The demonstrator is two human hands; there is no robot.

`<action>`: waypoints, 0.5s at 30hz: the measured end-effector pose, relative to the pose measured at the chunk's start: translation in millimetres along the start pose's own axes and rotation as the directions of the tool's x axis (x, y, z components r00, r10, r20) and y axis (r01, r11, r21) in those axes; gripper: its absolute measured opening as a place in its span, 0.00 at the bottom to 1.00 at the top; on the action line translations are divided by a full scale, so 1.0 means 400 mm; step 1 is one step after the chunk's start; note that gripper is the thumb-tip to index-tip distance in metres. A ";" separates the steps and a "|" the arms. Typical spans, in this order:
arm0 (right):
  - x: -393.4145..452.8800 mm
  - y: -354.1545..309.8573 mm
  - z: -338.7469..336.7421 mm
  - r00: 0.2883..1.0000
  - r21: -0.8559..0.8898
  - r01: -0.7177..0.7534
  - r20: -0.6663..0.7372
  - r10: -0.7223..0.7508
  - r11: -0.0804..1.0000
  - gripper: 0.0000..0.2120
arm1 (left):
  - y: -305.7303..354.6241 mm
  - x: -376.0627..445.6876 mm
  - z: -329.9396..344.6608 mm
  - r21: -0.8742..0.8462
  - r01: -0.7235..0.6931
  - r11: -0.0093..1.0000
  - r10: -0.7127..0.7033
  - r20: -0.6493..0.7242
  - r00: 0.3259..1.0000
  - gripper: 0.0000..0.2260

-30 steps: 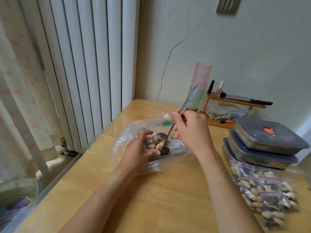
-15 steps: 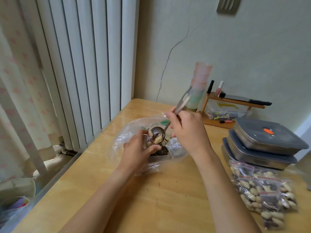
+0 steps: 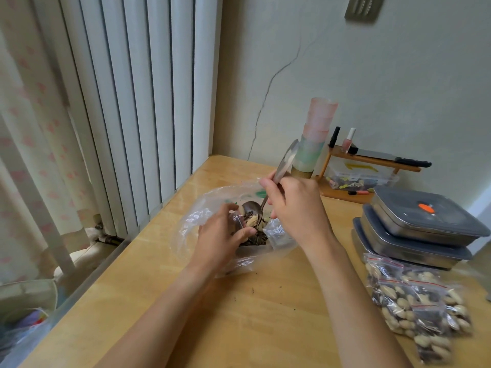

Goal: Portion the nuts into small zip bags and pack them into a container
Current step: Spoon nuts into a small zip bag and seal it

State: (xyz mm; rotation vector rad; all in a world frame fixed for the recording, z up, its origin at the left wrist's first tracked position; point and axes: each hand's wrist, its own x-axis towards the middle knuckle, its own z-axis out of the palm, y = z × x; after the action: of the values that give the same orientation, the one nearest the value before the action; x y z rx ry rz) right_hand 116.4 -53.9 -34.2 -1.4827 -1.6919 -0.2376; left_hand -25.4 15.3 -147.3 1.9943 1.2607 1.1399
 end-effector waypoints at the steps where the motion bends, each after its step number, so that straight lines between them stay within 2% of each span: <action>1: -0.001 0.000 0.001 1.000 0.009 0.011 0.014 -0.011 1.000 0.13 | -0.001 0.000 0.003 -0.002 -0.003 1.000 0.003 0.015 1.000 0.27; 5: -0.001 -0.004 0.006 0.999 0.023 0.043 0.030 -0.043 0.999 0.11 | -0.002 0.001 0.008 -0.002 -0.008 1.000 0.008 0.029 1.000 0.27; 8: 0.001 -0.011 0.005 0.996 0.010 0.094 -0.011 -0.094 0.996 0.11 | -0.002 0.001 0.008 -0.013 -0.008 1.000 0.008 0.023 1.000 0.28; 15: 0.000 -0.011 0.017 0.984 0.001 0.156 -0.083 -0.156 0.988 0.11 | -0.011 0.000 0.012 -0.065 0.014 0.998 -0.015 -0.018 1.000 0.24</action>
State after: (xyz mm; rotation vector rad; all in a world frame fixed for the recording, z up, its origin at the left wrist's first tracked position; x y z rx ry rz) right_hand 109.2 -50.8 -36.7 -1.3177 -1.7414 -0.3718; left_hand -23.4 17.2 -153.1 1.9285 1.2299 1.1793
